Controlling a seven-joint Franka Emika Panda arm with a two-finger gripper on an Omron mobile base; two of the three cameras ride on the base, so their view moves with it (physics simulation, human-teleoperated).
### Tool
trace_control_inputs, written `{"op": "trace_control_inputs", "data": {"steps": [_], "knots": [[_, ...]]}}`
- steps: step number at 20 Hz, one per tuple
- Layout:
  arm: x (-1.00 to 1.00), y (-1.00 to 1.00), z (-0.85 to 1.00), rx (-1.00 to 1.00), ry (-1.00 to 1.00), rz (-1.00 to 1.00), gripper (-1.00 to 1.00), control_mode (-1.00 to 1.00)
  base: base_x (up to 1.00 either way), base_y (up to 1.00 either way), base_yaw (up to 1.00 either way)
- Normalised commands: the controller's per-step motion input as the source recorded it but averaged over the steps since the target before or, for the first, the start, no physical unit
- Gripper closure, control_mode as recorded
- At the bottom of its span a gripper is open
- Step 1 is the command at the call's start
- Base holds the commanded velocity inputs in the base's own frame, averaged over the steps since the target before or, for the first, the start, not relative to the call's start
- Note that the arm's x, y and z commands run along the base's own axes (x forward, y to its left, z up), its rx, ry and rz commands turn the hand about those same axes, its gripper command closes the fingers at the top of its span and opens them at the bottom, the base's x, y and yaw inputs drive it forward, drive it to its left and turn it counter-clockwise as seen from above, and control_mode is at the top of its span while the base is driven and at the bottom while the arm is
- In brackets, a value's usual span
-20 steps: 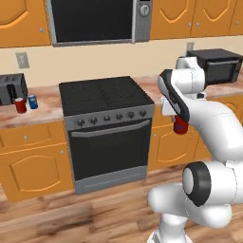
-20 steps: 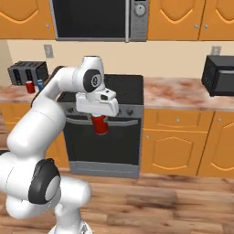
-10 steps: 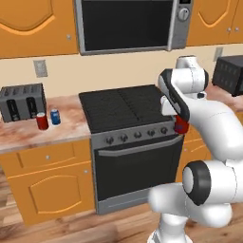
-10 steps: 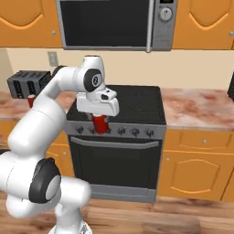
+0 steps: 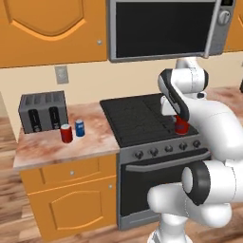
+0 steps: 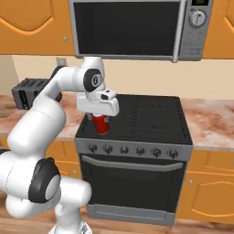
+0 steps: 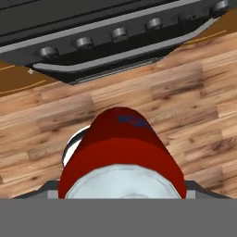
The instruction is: Four empty soda cans are scattered around the kitchen. Gather all the cans and cluster them next to the stove for recycling.
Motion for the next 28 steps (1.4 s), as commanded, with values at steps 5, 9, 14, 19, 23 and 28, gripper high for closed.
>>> {"op": "trace_control_inputs", "data": {"steps": [5,9,14,19,23,28], "knots": [[0.00,0.00,0.00,0.00,0.00,0.00,1.00,1.00,0.45,0.45,0.07],[0.00,0.00,0.00,0.00,0.00,0.00,1.00,1.00,0.32,0.25,0.13],[0.00,0.00,0.00,0.00,0.00,0.00,1.00,1.00,0.28,0.17,0.13],[0.00,0.00,0.00,0.00,0.00,0.00,1.00,1.00,0.28,0.25,0.15],[0.00,0.00,0.00,0.00,0.00,0.00,1.00,1.00,0.28,0.52,0.07],[0.00,0.00,0.00,0.00,0.00,0.00,1.00,1.00,0.50,0.54,0.03]]}}
